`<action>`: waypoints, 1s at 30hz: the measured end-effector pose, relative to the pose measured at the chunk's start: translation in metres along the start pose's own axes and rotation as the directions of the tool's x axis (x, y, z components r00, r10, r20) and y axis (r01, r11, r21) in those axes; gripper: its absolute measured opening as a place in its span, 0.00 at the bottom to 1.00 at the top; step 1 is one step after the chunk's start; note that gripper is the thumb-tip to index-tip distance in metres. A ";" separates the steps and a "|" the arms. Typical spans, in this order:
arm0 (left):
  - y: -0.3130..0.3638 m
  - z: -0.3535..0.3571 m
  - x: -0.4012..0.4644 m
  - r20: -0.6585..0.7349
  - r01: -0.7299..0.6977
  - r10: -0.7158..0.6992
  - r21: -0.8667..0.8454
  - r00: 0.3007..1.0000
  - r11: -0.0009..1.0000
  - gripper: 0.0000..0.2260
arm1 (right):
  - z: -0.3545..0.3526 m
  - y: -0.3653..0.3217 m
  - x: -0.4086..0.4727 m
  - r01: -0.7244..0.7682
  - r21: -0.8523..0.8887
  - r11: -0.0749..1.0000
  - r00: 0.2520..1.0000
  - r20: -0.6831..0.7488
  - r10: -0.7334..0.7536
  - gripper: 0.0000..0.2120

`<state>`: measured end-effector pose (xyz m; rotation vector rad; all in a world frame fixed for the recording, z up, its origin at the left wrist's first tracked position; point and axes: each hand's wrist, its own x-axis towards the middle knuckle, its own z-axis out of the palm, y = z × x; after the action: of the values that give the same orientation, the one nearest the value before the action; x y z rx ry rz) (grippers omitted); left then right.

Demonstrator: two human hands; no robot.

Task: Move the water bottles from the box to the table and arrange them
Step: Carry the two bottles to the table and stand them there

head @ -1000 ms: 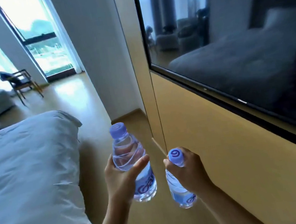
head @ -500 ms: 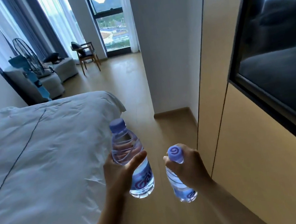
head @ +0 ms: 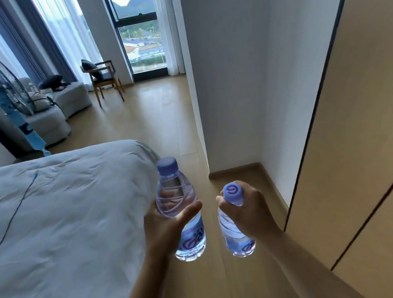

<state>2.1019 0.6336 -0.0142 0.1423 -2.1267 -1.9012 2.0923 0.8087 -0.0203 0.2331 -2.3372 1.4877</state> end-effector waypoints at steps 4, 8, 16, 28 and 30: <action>-0.017 0.015 0.071 0.026 0.011 -0.011 -0.007 1.000 1.000 0.25 | 0.024 0.023 0.066 -0.016 0.010 1.000 1.000 -0.010 0.016 0.08; -0.034 0.040 0.153 0.042 0.022 -0.021 -0.020 0.999 1.000 0.23 | 0.048 0.060 0.140 -0.043 -0.004 0.999 0.999 -0.011 0.043 0.09; -0.049 0.106 0.342 -0.006 0.009 -0.009 0.023 1.000 1.000 0.23 | 0.087 0.134 0.331 -0.030 -0.020 0.999 0.998 0.063 0.031 0.05; -0.076 0.137 0.557 -0.088 0.013 -0.007 0.072 0.996 0.997 0.18 | 0.167 0.202 0.539 -0.021 0.035 0.999 0.990 0.138 0.016 0.06; -0.087 0.136 0.598 -0.091 0.012 -0.005 0.072 0.996 0.997 0.18 | 0.188 0.212 0.572 -0.018 0.045 0.999 0.989 0.148 0.012 0.06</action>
<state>1.4839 0.5969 -0.0259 0.2485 -2.1381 -1.7880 1.4568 0.7609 -0.0510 0.3499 -2.4255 1.5827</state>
